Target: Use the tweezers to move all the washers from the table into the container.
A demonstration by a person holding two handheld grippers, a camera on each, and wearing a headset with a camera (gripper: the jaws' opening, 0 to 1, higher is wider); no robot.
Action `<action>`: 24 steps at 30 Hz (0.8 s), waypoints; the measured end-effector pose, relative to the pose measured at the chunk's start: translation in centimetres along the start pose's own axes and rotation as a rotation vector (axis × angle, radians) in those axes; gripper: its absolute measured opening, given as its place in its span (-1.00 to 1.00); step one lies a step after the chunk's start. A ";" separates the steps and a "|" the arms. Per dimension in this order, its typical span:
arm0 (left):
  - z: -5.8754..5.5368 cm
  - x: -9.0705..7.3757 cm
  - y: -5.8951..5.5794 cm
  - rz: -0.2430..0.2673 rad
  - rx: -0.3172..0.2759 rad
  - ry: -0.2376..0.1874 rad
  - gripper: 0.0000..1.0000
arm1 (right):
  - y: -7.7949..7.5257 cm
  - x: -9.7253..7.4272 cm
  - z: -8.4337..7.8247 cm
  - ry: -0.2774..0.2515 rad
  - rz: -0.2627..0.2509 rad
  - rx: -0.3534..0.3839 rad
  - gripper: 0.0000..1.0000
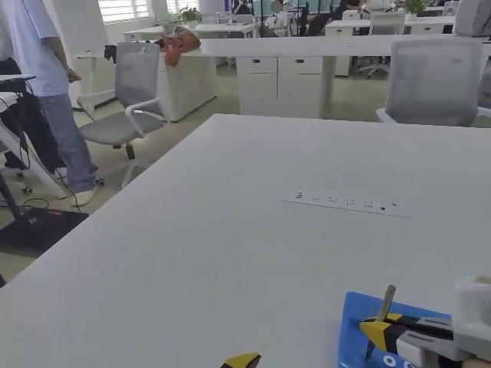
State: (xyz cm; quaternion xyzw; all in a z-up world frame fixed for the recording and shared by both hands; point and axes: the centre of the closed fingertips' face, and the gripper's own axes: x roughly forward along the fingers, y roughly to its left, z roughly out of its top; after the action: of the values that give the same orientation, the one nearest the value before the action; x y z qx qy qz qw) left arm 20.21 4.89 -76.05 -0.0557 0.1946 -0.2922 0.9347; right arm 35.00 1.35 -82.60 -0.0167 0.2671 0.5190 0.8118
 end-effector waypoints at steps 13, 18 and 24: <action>1.2 0.3 1.8 -0.102 -0.045 0.097 0.34 | 0.4 0.0 0.1 -0.015 0.041 -0.096 -0.91; 1.6 0.0 1.2 -0.180 -0.017 0.137 -0.03 | 1.7 -0.9 1.6 -0.064 0.067 -0.146 -0.92; 2.8 -0.2 0.1 -0.250 -0.020 0.128 -0.31 | 4.0 -3.1 3.6 -0.145 0.088 -0.185 -0.92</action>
State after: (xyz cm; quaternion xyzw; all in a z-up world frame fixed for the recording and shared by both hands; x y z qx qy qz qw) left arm 21.18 5.05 -73.44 -0.0701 0.2483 -0.4075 0.8760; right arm 32.11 1.72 -77.17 -0.0424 0.1591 0.5764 0.8004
